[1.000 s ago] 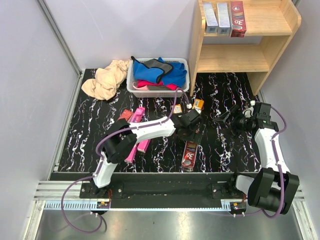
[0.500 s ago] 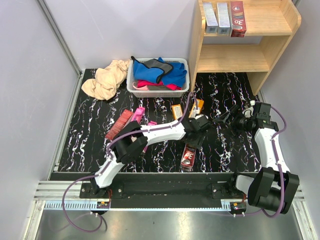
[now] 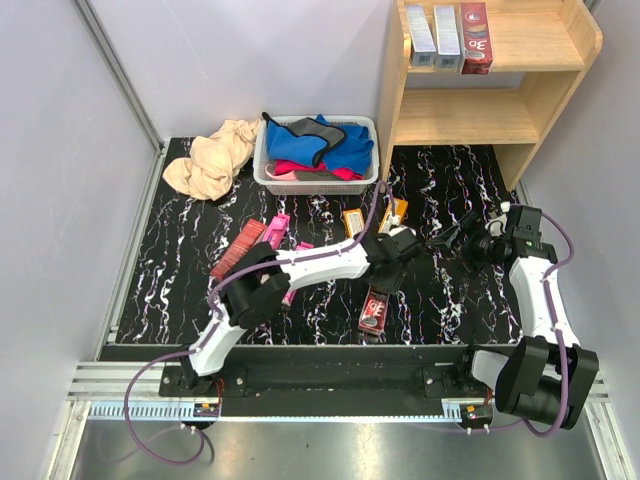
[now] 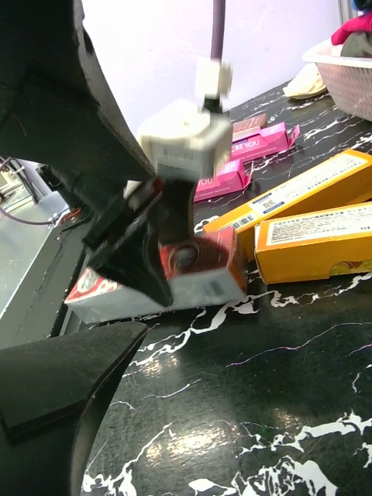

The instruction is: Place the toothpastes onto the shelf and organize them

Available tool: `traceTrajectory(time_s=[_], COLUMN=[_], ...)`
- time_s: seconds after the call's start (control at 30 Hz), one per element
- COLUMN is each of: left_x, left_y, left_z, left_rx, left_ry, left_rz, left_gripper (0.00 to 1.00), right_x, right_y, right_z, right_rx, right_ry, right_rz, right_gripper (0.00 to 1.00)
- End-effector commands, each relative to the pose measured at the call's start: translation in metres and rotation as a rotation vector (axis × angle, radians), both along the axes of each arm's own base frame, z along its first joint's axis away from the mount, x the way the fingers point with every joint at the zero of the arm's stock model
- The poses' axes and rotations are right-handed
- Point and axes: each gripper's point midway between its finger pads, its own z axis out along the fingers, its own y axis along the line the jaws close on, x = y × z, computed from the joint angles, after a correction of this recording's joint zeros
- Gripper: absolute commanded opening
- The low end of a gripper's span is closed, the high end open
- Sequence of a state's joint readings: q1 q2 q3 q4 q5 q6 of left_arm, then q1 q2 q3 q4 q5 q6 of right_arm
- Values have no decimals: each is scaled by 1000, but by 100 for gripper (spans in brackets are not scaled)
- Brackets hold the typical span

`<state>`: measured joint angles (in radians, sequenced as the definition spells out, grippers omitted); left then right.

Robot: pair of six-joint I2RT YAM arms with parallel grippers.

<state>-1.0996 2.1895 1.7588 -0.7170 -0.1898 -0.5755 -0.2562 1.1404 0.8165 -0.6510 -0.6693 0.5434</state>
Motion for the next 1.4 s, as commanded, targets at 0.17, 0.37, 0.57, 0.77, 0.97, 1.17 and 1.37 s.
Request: traceTrajectory(time_s=[0.17, 0.37, 0.57, 0.77, 0.97, 1.17, 1.37], left_x=[47, 65, 74, 79, 80, 79, 77], left_y=[15, 54, 97, 127, 128, 125, 123], left_z=[129, 159, 181, 180, 178, 174, 180], left_rx=[-428, -708, -1027, -1137, -1208, -1224, -1244], left_ry=[-94, -31, 61, 74, 122, 148, 154], left_rz=[105, 254, 435, 565, 584, 575, 550], left_gripper=[54, 56, 57, 57, 58, 58, 58], right_x=[7, 6, 5, -18, -43, -53, -44], right_y=[-13, 1, 57, 128, 186, 217, 219], right_z=[47, 71, 77, 71, 69, 54, 46], right_rx=[-121, -194, -252, -276, -353, -391, -422], right_ry=[-138, -201, -245, -296, -378, -369, -367], right_rz=[-26, 0, 100, 260, 371, 412, 353], right_gripper=[83, 83, 83, 82, 82, 82, 76])
